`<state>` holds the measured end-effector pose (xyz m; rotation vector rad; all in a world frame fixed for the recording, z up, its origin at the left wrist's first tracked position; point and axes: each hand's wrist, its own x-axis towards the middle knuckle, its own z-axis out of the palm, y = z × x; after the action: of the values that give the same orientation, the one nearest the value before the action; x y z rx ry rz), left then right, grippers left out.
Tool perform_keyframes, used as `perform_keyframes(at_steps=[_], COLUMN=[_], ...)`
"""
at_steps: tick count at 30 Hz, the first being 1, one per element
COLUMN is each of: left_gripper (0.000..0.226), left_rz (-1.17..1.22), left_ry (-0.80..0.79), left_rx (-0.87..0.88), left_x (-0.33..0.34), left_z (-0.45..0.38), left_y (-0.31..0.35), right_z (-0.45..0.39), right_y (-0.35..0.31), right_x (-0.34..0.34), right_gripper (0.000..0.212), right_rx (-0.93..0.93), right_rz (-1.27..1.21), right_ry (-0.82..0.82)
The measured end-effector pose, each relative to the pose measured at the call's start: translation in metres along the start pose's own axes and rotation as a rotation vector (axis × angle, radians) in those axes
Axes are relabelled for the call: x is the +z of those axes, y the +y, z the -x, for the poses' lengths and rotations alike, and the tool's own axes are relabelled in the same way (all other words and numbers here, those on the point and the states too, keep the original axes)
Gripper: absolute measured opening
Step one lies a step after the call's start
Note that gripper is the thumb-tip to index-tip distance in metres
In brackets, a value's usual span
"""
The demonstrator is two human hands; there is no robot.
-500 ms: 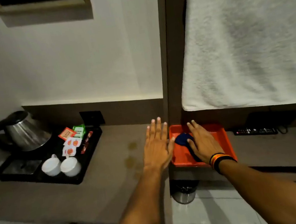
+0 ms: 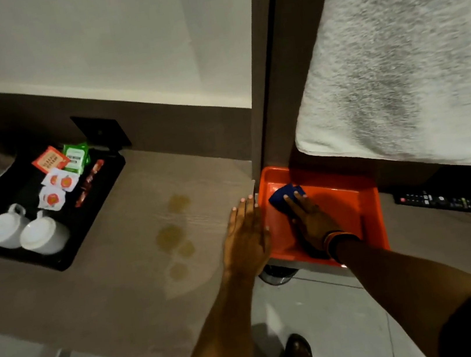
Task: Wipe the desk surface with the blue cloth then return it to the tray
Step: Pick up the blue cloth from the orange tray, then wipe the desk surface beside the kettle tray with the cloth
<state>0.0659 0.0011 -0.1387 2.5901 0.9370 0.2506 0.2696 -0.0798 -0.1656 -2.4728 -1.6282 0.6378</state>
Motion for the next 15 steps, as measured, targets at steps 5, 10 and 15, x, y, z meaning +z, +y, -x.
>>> perform_keyframes(at_steps=[5,10,15], left_gripper=[0.065,0.073,0.070], left_rz=[-0.035,0.045,-0.044], left_ry=[-0.031,-0.094,-0.110], left_rx=[0.030,0.006,-0.010], left_x=[-0.003,-0.027,-0.071], left_z=[0.000,0.011,0.046], left_y=[-0.002,-0.002,-0.010], right_z=[-0.002,0.003,0.041], right_y=[-0.013,-0.032,-0.095], right_x=[0.000,-0.023,-0.051], right_gripper=[0.075,0.079,0.079], right_rx=[0.098,0.078,0.052], right_rz=[-0.110,-0.164,-0.183], right_ry=[0.032,0.179,0.297])
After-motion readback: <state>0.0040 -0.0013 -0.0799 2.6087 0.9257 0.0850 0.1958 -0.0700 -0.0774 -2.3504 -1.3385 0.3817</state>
